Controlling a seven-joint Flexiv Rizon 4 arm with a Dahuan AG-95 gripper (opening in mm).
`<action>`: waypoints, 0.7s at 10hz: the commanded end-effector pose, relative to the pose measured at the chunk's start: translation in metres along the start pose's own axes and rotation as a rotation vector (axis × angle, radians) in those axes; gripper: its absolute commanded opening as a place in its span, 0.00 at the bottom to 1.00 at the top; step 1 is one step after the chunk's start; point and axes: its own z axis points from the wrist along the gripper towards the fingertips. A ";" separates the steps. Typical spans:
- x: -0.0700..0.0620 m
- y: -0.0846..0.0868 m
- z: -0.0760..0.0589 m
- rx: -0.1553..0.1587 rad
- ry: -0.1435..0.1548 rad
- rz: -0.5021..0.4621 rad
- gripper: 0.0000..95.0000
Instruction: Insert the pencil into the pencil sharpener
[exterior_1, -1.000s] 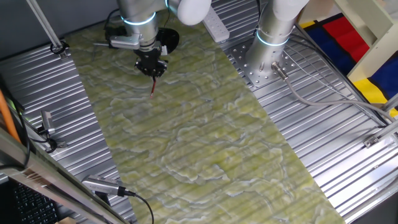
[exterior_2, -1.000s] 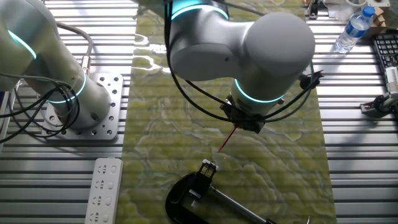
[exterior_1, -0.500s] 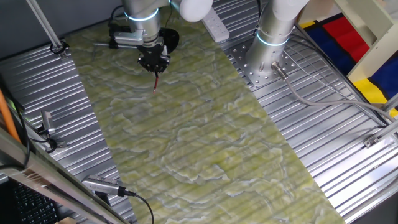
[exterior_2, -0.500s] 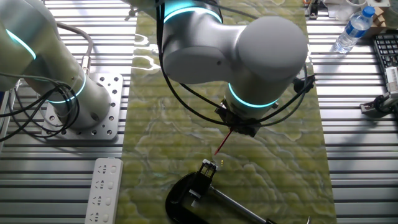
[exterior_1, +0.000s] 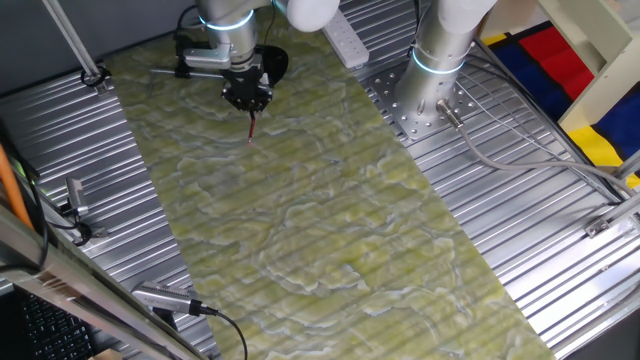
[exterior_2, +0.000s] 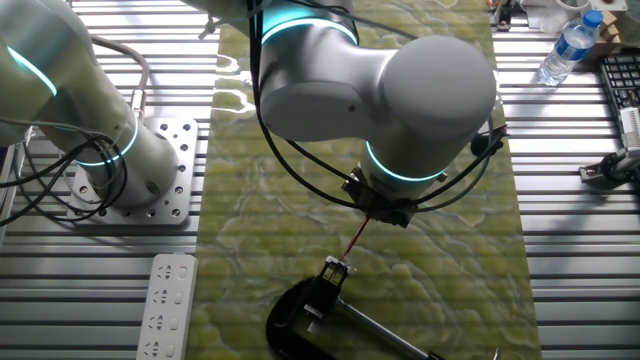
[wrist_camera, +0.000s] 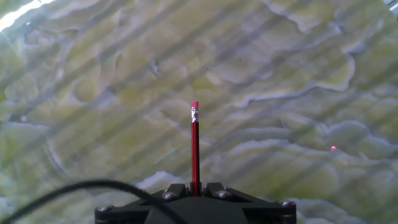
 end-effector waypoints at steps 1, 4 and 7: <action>0.004 0.002 0.002 -0.003 -0.002 0.008 0.00; 0.006 0.005 0.004 -0.001 -0.003 0.003 0.00; 0.007 0.005 0.005 0.000 -0.003 -0.004 0.00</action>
